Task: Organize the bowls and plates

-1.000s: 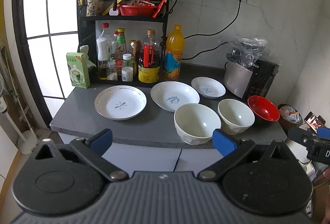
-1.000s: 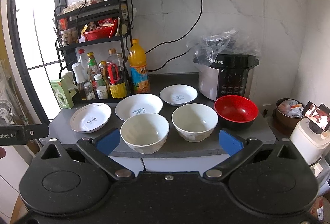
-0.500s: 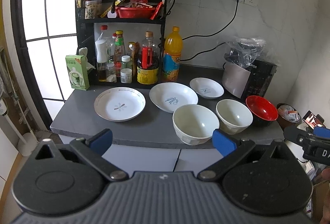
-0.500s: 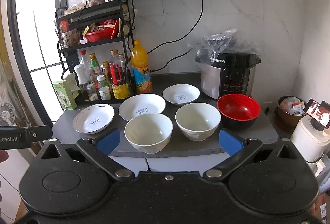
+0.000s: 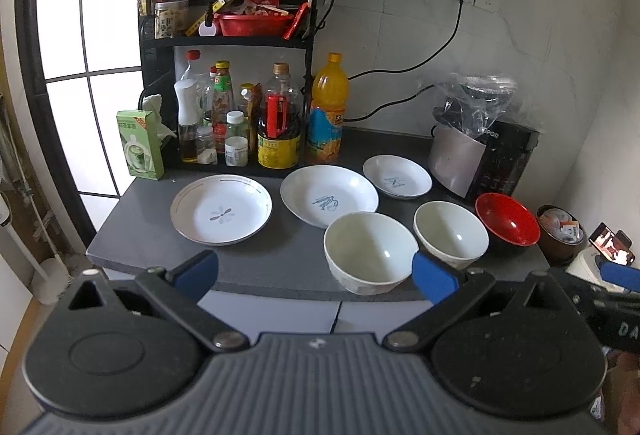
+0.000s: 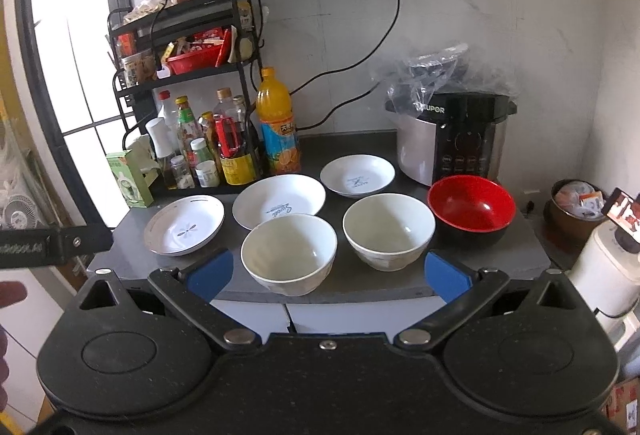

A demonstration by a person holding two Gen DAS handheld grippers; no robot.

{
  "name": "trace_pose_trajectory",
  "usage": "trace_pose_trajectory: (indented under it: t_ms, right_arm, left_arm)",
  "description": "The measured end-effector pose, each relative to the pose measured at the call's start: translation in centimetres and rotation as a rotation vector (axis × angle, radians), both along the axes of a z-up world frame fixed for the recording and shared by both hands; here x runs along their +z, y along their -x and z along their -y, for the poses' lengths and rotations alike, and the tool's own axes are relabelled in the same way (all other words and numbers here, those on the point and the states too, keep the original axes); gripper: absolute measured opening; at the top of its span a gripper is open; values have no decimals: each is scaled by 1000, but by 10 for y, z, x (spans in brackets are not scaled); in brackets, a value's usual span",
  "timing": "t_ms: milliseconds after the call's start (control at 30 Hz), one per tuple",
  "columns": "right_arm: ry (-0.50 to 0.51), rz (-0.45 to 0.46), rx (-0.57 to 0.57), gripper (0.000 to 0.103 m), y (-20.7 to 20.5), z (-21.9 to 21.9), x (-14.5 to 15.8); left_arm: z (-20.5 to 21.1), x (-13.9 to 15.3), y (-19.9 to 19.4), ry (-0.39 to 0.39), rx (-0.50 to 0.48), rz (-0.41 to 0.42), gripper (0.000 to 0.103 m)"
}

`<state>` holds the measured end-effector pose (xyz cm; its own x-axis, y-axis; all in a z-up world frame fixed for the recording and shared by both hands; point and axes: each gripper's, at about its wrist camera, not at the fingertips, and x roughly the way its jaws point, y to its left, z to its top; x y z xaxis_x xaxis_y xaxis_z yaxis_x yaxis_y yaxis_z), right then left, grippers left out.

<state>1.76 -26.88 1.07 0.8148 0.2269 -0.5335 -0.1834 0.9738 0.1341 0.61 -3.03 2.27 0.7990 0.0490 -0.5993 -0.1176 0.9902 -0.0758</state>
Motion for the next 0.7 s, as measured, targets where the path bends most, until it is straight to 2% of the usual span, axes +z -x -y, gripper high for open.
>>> trace_pose_trajectory:
  t_ms: [100, 300, 567, 700]
  right_arm:
    - [5, -7, 8, 103, -4, 3, -1]
    - [-2, -48, 2, 103, -24, 5, -5]
    - [-21, -74, -69, 103, -54, -4, -17]
    - [-10, -85, -116, 103, -71, -13, -23]
  left_arm:
    - [0, -1, -14, -19, 0, -4, 102]
    - [-6, -5, -39, -8, -22, -14, 102]
    - [-14, -22, -84, -16, -123, -33, 102]
    - [-22, -35, -109, 5, -195, -52, 100]
